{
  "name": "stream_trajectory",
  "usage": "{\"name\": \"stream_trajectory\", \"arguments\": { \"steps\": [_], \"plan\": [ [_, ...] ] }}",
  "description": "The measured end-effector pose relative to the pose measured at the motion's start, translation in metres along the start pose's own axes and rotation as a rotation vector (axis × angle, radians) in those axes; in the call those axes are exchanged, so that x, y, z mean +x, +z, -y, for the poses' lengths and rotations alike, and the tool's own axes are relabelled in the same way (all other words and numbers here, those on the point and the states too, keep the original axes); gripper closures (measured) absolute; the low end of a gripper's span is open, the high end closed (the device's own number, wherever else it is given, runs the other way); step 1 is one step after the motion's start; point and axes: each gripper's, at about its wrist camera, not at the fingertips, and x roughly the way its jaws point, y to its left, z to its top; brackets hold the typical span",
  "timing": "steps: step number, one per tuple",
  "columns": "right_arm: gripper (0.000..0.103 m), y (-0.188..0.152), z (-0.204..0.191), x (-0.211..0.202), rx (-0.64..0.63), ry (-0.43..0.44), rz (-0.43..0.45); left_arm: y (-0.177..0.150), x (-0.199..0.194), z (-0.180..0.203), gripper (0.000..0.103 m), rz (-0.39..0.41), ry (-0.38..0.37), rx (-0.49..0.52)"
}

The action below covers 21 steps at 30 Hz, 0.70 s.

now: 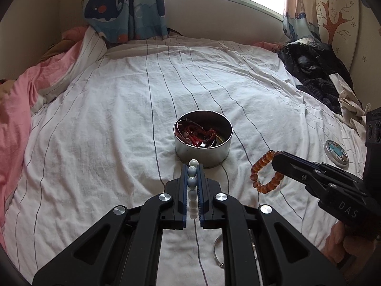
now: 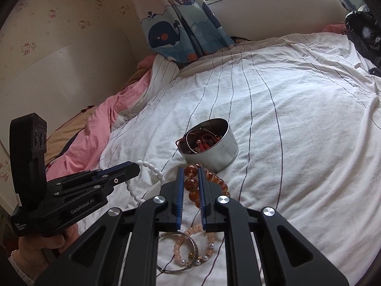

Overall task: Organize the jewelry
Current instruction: 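Carry the white strand with left while right carries the amber bracelet to the tin, then open both grippers over the tin to drop the bead bracelets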

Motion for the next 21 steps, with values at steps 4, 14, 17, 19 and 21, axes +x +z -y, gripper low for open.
{"name": "stream_trajectory", "arguments": {
  "steps": [4, 14, 17, 19, 21],
  "plan": [
    [0.091, 0.013, -0.004, 0.008, -0.009, 0.012, 0.01, 0.019, 0.007, 0.003, 0.096, 0.03, -0.011, -0.008],
    [0.091, 0.048, -0.005, 0.023, -0.03, 0.023, 0.049, 0.063, 0.03, 0.009, 0.096, 0.101, -0.077, -0.056],
    [0.091, 0.062, -0.003, 0.026, -0.034, 0.017, 0.067, 0.07, 0.058, 0.004, 0.096, 0.045, -0.099, -0.093],
    [0.091, 0.07, -0.001, 0.03, -0.034, 0.02, 0.069, 0.067, 0.09, -0.005, 0.096, -0.06, -0.052, -0.113],
    [0.091, 0.076, -0.002, 0.037, -0.033, 0.03, 0.066, 0.059, 0.102, -0.015, 0.095, -0.084, -0.018, -0.124]
  ]
}}
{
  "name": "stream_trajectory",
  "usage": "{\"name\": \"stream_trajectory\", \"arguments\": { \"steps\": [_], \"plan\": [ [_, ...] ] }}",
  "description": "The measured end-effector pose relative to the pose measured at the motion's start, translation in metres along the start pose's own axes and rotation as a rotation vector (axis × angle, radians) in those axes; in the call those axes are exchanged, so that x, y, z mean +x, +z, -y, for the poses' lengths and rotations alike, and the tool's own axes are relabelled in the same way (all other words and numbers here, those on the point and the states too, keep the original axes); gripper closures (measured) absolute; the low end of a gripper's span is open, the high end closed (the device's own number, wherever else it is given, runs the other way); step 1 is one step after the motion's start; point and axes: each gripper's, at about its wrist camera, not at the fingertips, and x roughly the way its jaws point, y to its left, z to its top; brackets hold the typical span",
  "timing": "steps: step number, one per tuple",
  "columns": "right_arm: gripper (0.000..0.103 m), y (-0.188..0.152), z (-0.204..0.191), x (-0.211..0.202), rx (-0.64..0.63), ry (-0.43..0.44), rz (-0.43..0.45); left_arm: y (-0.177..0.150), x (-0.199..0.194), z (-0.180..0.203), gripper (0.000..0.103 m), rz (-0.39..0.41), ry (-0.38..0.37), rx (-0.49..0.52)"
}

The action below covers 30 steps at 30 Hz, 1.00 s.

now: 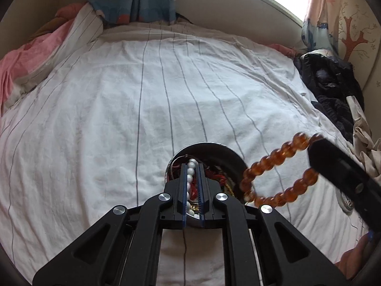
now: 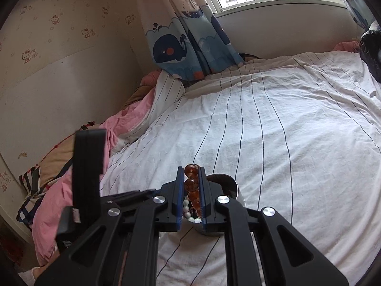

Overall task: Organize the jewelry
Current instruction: 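Open both grippers over the tin to drop the bead bracelets, then grasp the wide silver bangle with left while right grasps the pink bead bracelet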

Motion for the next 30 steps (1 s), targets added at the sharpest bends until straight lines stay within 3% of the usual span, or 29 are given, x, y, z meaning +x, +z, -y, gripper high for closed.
{"name": "stream_trajectory", "arguments": {
  "steps": [6, 7, 9, 10, 14, 22, 30],
  "plan": [
    [0.09, 0.005, 0.004, 0.028, 0.06, 0.082, -0.04, -0.013, -0.015, -0.025, 0.09, 0.042, 0.034, -0.021],
    [0.087, 0.003, 0.005, 0.038, 0.053, 0.037, -0.081, -0.014, -0.018, -0.029, 0.089, 0.044, 0.041, -0.024],
    [0.071, -0.001, 0.009, 0.049, 0.03, -0.089, -0.107, -0.018, -0.024, -0.034, 0.088, 0.041, 0.043, -0.028],
    [0.071, -0.003, 0.012, 0.048, 0.029, -0.114, -0.107, -0.02, -0.027, -0.035, 0.087, 0.041, 0.046, -0.023],
    [0.071, -0.012, 0.017, 0.022, 0.025, -0.16, -0.09, -0.037, -0.039, -0.031, 0.086, 0.026, 0.039, 0.009],
    [0.066, -0.067, 0.029, -0.032, 0.049, -0.193, -0.169, -0.091, -0.058, -0.007, 0.085, -0.059, -0.005, 0.098],
    [0.066, -0.118, 0.018, -0.047, 0.032, -0.18, -0.261, -0.133, -0.068, 0.014, 0.085, -0.124, -0.011, 0.162]
  ]
}}
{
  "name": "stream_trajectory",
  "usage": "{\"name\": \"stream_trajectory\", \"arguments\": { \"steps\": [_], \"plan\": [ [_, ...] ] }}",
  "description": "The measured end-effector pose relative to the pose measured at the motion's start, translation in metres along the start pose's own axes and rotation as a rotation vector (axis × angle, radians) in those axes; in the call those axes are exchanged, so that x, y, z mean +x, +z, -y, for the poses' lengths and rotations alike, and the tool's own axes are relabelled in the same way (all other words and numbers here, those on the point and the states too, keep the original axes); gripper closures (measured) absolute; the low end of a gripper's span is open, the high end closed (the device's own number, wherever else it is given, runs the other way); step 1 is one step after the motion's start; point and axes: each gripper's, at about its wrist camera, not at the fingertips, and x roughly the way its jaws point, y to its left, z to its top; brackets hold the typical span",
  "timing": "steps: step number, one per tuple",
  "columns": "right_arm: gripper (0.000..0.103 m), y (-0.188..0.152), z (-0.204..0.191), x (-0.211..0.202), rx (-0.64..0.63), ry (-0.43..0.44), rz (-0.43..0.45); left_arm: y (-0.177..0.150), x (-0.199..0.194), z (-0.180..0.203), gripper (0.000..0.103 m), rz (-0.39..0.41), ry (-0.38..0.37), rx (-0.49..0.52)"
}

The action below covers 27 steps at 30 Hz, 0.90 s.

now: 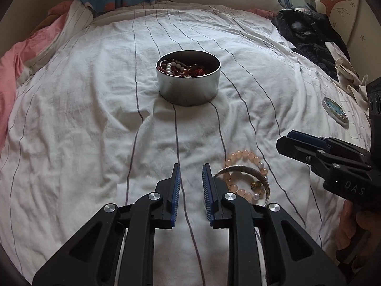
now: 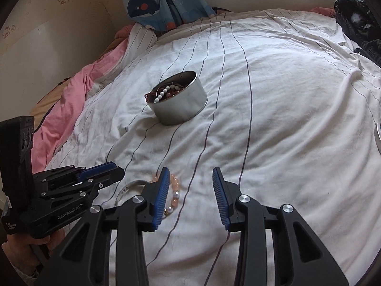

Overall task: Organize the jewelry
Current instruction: 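Grasp the wide silver bangle with left while right grasps the pink bead bracelet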

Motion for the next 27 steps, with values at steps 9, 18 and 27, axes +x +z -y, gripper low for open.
{"name": "stream_trajectory", "arguments": {
  "steps": [9, 18, 27],
  "plan": [
    [0.065, -0.008, -0.01, 0.005, -0.059, -0.049, -0.002, -0.011, 0.007, 0.011, 0.082, -0.039, 0.023, 0.039],
    [0.061, -0.008, -0.012, 0.006, -0.072, -0.06, 0.007, -0.015, 0.011, 0.014, 0.081, -0.033, 0.058, 0.044],
    [0.06, -0.007, -0.012, 0.005, -0.072, -0.059, 0.015, -0.013, 0.003, -0.013, 0.081, 0.003, 0.171, -0.026]
  ]
}}
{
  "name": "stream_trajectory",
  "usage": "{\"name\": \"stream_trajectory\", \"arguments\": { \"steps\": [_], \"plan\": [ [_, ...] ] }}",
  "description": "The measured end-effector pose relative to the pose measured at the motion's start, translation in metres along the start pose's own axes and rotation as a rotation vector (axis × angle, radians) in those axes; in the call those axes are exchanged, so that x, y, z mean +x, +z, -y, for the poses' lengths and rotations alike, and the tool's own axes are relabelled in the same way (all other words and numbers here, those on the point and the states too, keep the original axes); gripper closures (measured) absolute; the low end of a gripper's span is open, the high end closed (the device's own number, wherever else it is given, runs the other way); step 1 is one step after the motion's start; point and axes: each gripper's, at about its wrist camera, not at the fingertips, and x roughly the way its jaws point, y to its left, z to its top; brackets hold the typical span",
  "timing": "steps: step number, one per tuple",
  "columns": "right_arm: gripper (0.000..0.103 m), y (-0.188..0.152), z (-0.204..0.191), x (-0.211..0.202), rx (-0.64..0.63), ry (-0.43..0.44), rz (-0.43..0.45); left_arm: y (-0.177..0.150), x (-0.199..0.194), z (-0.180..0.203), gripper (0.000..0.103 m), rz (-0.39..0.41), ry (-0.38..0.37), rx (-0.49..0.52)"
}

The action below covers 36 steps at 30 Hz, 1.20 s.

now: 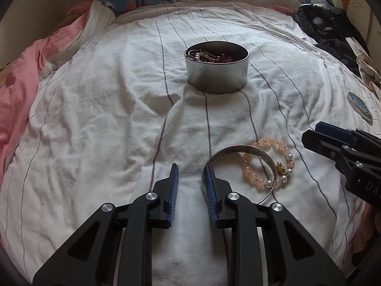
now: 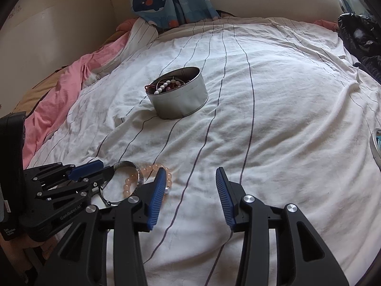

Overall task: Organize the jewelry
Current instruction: 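Grasp the wide silver bangle with left while right grasps the pink bead bracelet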

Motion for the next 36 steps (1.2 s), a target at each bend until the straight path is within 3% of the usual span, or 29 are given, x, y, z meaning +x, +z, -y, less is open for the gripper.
{"name": "stream_trajectory", "arguments": {
  "steps": [11, 15, 24, 27, 29, 33, 36],
  "plan": [
    [0.06, 0.0, -0.004, 0.005, -0.016, -0.001, -0.011, -0.001, 0.003, -0.002, 0.08, 0.006, 0.009, 0.0],
    [0.06, -0.001, -0.003, 0.008, -0.013, -0.006, -0.02, 0.001, 0.001, -0.012, 0.08, 0.024, 0.029, -0.045],
    [0.06, 0.003, -0.024, 0.029, -0.078, 0.046, -0.055, -0.001, 0.006, -0.012, 0.08, 0.021, 0.013, -0.027],
    [0.06, -0.003, -0.042, 0.046, -0.181, -0.036, -0.111, -0.001, 0.006, -0.012, 0.08, 0.02, 0.009, -0.02],
    [0.071, -0.004, -0.045, 0.045, -0.217, -0.101, -0.108, 0.0, 0.007, -0.013, 0.081, 0.02, 0.006, -0.017],
    [0.093, 0.0, -0.012, 0.033, -0.132, -0.217, -0.084, 0.001, 0.007, -0.016, 0.081, 0.016, 0.002, -0.019],
    [0.092, 0.002, 0.0, 0.027, -0.081, -0.155, -0.073, 0.002, 0.007, -0.014, 0.081, 0.015, -0.001, -0.012]
  ]
}}
